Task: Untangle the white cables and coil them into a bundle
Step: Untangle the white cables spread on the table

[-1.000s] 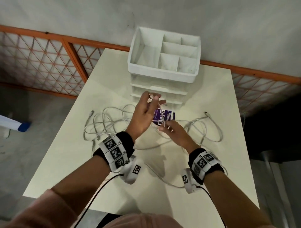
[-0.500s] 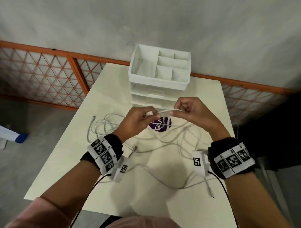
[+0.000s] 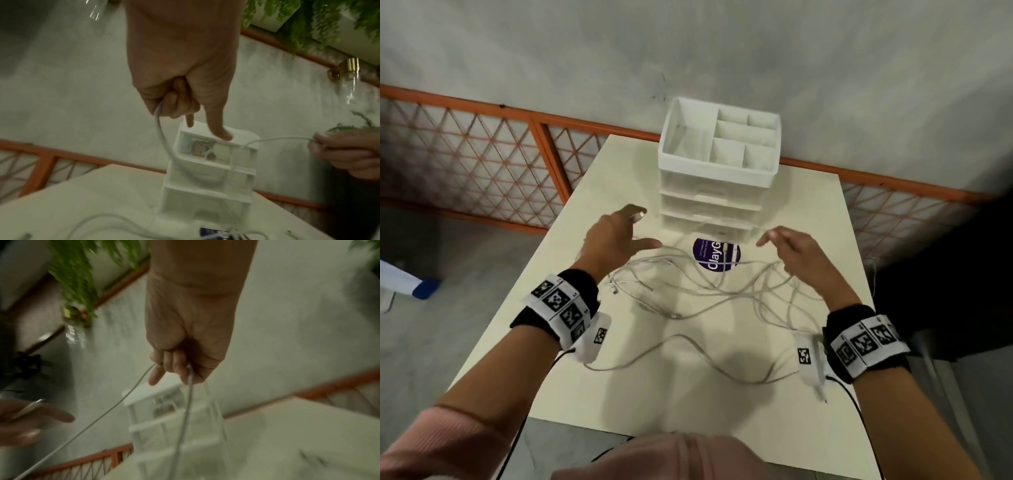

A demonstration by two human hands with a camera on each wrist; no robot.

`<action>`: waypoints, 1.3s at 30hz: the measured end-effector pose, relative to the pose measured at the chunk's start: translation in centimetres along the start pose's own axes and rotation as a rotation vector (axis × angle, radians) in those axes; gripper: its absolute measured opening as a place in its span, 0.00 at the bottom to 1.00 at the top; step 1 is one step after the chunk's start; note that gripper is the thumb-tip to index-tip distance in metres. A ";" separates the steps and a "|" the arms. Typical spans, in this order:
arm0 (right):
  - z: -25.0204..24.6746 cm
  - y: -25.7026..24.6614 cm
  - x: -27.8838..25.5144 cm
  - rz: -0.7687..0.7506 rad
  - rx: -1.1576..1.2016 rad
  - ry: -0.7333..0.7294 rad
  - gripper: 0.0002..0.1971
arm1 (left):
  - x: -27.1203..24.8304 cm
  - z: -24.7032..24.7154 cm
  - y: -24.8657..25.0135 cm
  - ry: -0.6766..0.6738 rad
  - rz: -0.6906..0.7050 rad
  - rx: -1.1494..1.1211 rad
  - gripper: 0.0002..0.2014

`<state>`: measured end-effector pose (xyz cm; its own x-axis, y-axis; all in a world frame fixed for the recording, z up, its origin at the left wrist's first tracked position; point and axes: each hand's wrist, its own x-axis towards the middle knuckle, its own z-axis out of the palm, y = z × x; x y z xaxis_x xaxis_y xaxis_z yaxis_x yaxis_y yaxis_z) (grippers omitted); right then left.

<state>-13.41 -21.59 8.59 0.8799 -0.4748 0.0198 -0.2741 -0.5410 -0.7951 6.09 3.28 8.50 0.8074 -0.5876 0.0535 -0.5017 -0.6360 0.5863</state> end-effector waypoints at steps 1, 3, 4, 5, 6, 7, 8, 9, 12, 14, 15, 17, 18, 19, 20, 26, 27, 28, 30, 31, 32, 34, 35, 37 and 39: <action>-0.4 -1.6 0.2 -0.053 -0.062 -0.019 0.14 | -0.5 0.2 0.8 -0.035 0.039 -0.081 0.31; -0.5 -4.8 0.5 -0.130 -0.111 -0.139 0.14 | -1.3 0.8 2.6 -0.123 0.160 -0.265 0.32; -0.2 -6.3 0.6 -0.157 -0.110 -0.201 0.14 | -1.5 1.0 3.5 -0.185 0.223 -0.314 0.30; 0.2 -7.4 0.5 -0.183 -0.100 -0.241 0.13 | -1.8 1.3 4.3 -0.239 0.273 -0.328 0.26; 0.4 -8.5 0.5 -0.207 -0.090 -0.253 0.13 | -1.8 1.4 4.9 -0.270 0.314 -0.321 0.19; 0.5 -9.1 0.4 -0.220 -0.072 -0.243 0.13 | -1.9 1.5 5.3 -0.284 0.335 -0.322 0.11; 0.4 -9.5 0.2 -0.228 -0.035 -0.228 0.13 | -1.9 1.4 5.5 -0.268 0.347 -0.337 0.08; 0.2 -9.3 0.2 -0.223 0.003 -0.217 0.13 | -1.9 1.3 5.3 -0.228 0.355 -0.360 0.09; 0.2 -6.2 -0.1 -0.110 0.031 -0.287 0.12 | -1.7 -0.2 4.0 -0.076 0.368 -0.417 0.13; 0.8 -2.5 -0.3 -0.017 -0.109 -0.353 0.10 | -1.5 -1.4 3.1 -0.013 0.378 -0.412 0.13; 1.2 -0.5 -0.6 0.014 -0.213 -0.377 0.11 | -1.5 -1.9 2.7 0.015 0.379 -0.407 0.13; 2.2 2.7 -1.4 0.073 -0.304 -0.421 0.11 | -1.6 -2.6 1.8 0.050 0.366 -0.388 0.13; 2.5 3.7 -1.9 0.096 -0.297 -0.426 0.10 | -1.7 -2.8 1.3 0.054 0.355 -0.379 0.13; 2.6 4.3 -2.2 0.100 -0.288 -0.390 0.08 | -1.7 -2.7 0.7 0.050 0.344 -0.370 0.14; 2.5 4.9 -2.3 0.086 -0.269 -0.303 0.08 | -1.8 -2.6 0.2 0.035 0.333 -0.362 0.14; -0.9 5.3 -2.0 -0.026 -0.041 0.215 0.09 | -2.0 -1.1 -3.0 -0.207 0.209 -0.280 0.16; -1.3 5.7 -2.2 -0.032 -0.022 0.230 0.08 | -2.1 -0.8 -3.4 -0.260 0.199 -0.270 0.19; -1.5 6.0 -2.4 -0.022 0.012 0.234 0.08 | -2.2 -0.4 -3.8 -0.305 0.190 -0.266 0.24; -1.7 6.6 -3.2 0.030 0.063 0.211 0.07 | -2.3 0.3 -4.4 -0.365 0.179 -0.281 0.26; -1.6 6.9 -3.7 0.081 0.081 0.188 0.12 | -2.3 0.6 -4.6 -0.384 0.165 -0.289 0.24; -1.4 7.3 -4.1 0.141 0.086 0.143 0.16 | -2.2 0.9 -4.7 -0.407 0.149 -0.302 0.21; -0.6 7.9 -4.9 0.298 0.016 -0.045 0.22 | -2.2 1.2 -4.9 -0.465 0.116 -0.323 0.19; -0.1 8.5 -5.4 0.385 -0.045 -0.176 0.26 | -2.2 1.3 -5.0 -0.503 0.091 -0.322 0.21; 0.9 10.0 -6.3 0.538 -0.186 -0.446 0.25 | -2.3 1.4 -4.9 -0.621 0.032 -0.292 0.25; 1.7 11.1 -6.8 0.601 -0.301 -0.659 0.14 | -2.4 1.4 -4.7 -0.780 0.003 -0.212 0.26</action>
<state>-21.75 -23.21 -1.41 0.5754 -0.2938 -0.7633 -0.7615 -0.5329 -0.3689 6.07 6.94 4.49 0.3177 -0.8190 -0.4778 -0.3708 -0.5711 0.7323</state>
